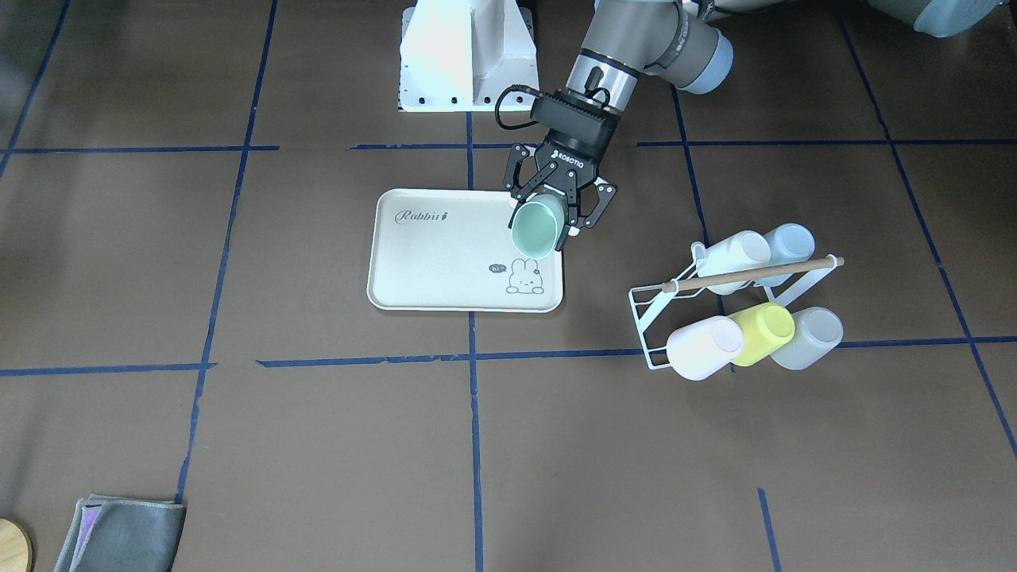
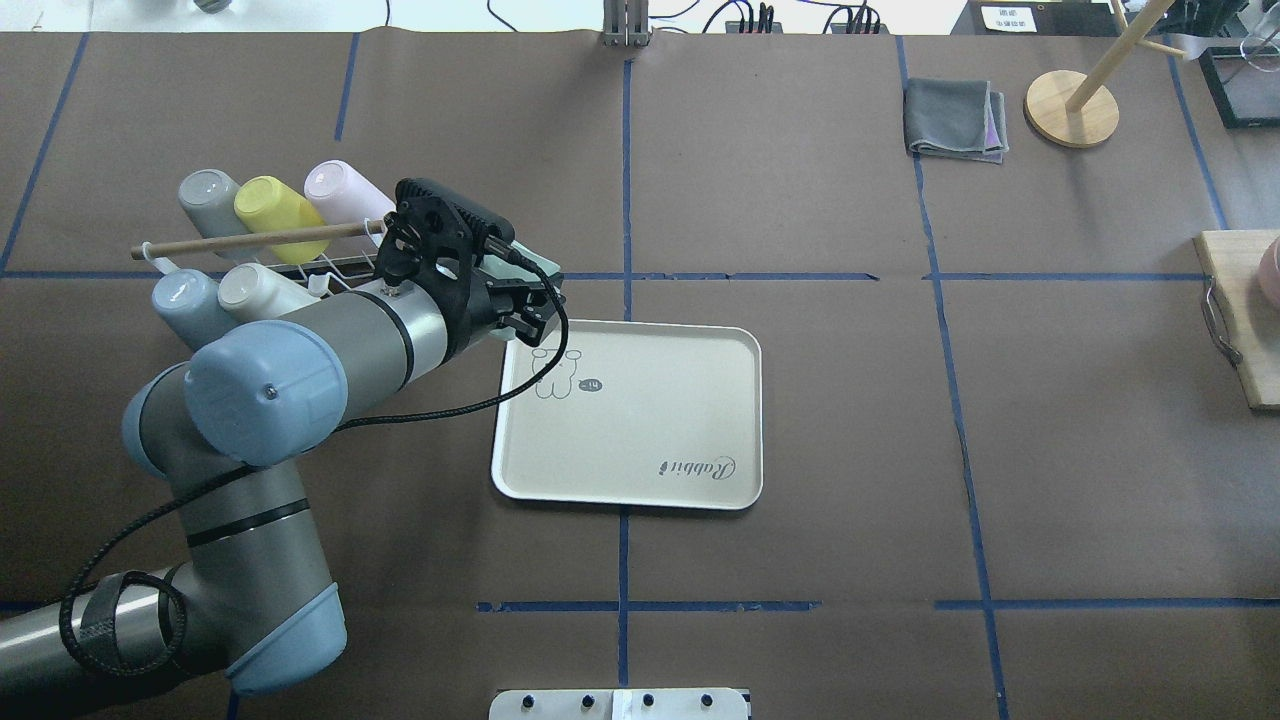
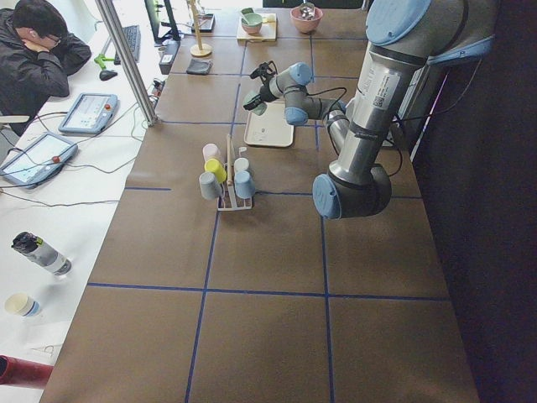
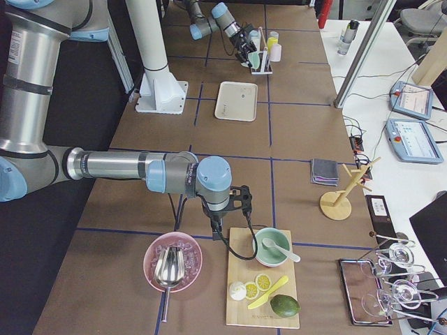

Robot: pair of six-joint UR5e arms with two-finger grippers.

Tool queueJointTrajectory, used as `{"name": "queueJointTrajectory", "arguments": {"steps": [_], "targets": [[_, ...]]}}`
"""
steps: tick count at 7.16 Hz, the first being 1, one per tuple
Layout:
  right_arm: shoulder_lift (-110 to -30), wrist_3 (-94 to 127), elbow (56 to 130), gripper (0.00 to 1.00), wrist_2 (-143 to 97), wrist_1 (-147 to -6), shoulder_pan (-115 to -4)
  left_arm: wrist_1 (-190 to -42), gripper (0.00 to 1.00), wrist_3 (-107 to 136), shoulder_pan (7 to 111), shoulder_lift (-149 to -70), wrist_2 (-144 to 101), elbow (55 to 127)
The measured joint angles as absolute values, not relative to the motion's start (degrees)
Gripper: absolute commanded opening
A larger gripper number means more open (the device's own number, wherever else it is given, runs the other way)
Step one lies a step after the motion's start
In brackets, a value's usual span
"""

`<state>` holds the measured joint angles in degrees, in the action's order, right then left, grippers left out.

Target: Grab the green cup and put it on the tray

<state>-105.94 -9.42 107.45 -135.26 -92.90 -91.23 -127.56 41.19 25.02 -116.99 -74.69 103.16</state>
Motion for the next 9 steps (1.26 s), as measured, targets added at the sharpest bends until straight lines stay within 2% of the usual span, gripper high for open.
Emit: {"name": "queueJointTrajectory", "arguments": {"steps": [3, 9], "targets": [[-105.91, -9.24, 107.39, 1.00, -135.32, -92.90, -91.23, -135.38, 0.61, 38.33, 21.93, -120.12, -70.49, 94.38], [-105.82, -9.23, 107.09, 1.00, -135.27, -92.90, -91.23, -140.44, 0.62, 32.89, 19.13, -126.62, -65.68, 84.22]]}}
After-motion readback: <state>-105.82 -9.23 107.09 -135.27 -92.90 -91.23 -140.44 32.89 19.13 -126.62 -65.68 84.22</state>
